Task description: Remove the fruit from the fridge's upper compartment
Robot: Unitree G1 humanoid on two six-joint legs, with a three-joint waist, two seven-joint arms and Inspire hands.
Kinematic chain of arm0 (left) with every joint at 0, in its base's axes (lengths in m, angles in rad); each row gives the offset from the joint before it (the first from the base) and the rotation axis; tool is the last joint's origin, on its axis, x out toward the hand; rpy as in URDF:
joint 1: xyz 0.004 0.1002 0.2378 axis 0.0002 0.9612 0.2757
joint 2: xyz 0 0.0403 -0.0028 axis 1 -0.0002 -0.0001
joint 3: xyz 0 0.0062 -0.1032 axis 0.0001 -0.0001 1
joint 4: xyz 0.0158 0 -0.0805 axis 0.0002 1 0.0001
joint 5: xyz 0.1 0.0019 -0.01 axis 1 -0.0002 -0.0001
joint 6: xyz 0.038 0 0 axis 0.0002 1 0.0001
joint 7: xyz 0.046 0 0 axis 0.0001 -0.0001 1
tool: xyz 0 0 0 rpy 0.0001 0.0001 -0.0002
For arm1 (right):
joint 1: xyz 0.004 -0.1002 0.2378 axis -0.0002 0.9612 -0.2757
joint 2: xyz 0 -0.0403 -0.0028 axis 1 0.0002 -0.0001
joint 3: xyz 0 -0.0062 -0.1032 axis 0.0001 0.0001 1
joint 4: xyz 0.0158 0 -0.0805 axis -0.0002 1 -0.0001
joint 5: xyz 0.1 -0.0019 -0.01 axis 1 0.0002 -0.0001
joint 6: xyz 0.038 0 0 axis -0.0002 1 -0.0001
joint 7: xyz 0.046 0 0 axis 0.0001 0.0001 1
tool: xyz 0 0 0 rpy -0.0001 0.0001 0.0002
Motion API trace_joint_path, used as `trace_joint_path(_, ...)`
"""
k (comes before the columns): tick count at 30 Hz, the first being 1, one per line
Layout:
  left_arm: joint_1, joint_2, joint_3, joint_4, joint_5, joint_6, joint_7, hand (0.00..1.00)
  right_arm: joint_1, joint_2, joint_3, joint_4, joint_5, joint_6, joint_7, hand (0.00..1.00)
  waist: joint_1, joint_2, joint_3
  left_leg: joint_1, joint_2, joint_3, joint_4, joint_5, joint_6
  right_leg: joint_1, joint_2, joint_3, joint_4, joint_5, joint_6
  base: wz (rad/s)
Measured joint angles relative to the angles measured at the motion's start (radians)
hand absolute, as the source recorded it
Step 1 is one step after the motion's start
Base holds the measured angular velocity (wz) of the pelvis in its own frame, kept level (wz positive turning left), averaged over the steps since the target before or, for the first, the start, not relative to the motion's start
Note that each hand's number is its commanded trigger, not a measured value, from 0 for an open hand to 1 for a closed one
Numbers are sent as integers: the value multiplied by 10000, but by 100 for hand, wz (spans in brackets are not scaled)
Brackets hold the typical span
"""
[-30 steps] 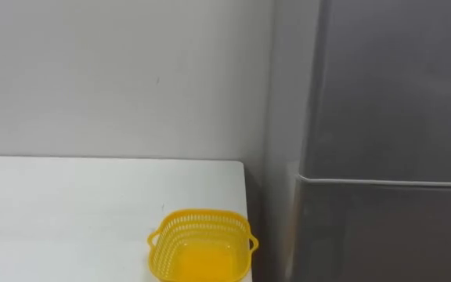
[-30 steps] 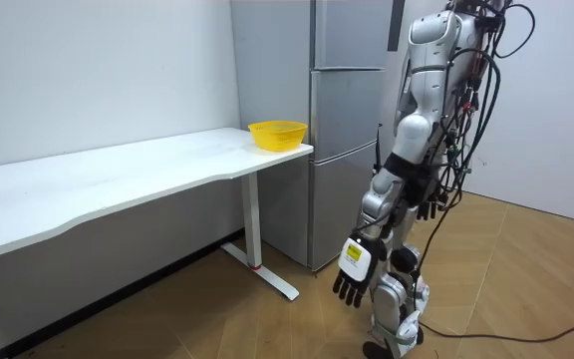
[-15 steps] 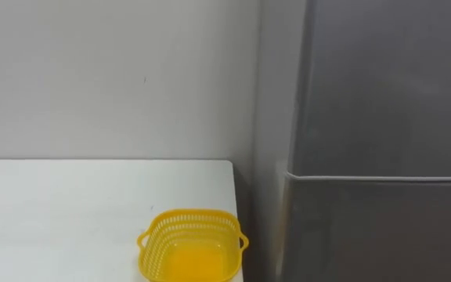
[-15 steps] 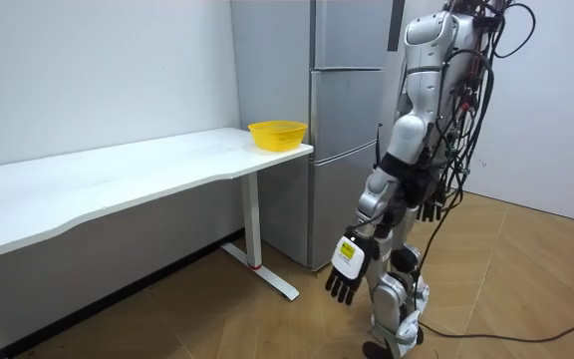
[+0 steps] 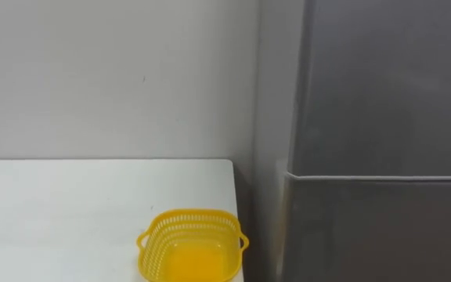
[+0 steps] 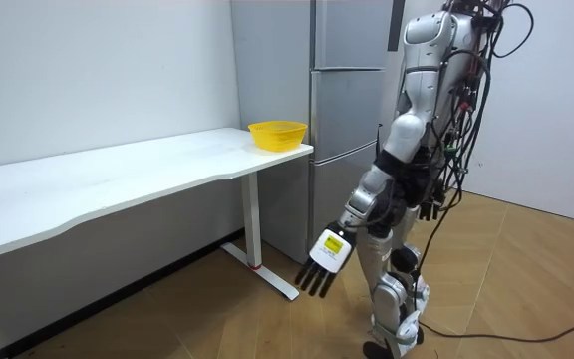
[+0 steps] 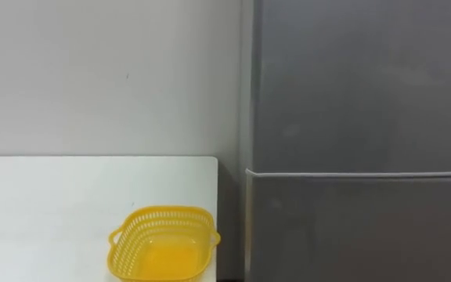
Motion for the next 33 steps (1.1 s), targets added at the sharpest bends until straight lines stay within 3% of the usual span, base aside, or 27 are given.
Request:
trace_joint_path(4, -73, -16, 492, -714, -740, -375, 761, 0, -48, -11, -321, -6, 77, -238, -95, 0, 22, -11, 15, -9, -1, -1, -42, 0, 0, -19, -3, 1, 15, 0, 0, 0)
trace_joint_path(6, -141, -28, 724, -1220, -1072, -433, 1112, 0, -107, -6, -497, -12, 112, -345, -132, 0, 41, 37, -22, -16, 0, 15, -79, 1, 2, -98, 3, 8, 52, 0, 0, -3)
trace_joint_path(9, -334, -17, 1073, -1733, -1177, -804, 1703, 0, -213, -6, -679, -15, 64, -556, -239, 0, 39, 54, -30, -38, 5, 65, -82, 2, 3, -201, 11, 55, 153, 0, 0, -8)
trace_joint_path(12, -390, -16, 1036, -2803, -1467, -1170, 2303, 0, -217, -4, -677, -38, 213, -738, -282, 0, 5, 50, -32, -42, 1, 48, -79, 3, 4, -174, 0, 26, 141, 0, 0, 0)
trace_joint_path(18, -485, 14, 488, -5583, -1466, -1450, 3133, 0, -344, 5, -669, -62, 300, -881, -304, 0, -4, 45, -23, -162, -7, -19, -44, 5, 7, -267, 0, 20, 141, 0, 0, 3)
trace_joint_path(25, -574, 94, 285, -9014, -1532, -1841, 3382, 0, -427, -15, -595, -74, 289, -1075, -285, 0, -38, 4, 31, -182, -14, -7, 26, 5, 6, -263, -14, 21, 135, 0, 0, 0)
trace_joint_path(31, -886, 159, -34, -11298, -1558, -1761, 3093, 0, -585, 15, -493, -52, 297, -1048, -97, 0, -55, -83, 53, -393, 1, -20, 59, 4, 6, -412, 9, 18, 58, 56, -21, 0)
trace_joint_path(33, -905, 173, -36, -12601, -1555, -1763, 2794, 0, -584, 14, -483, -17, 260, -1047, -74, 0, -65, -104, 45, -415, 18, -18, 61, 5, 4, -398, 27, 25, -29, 111, -29, 0)
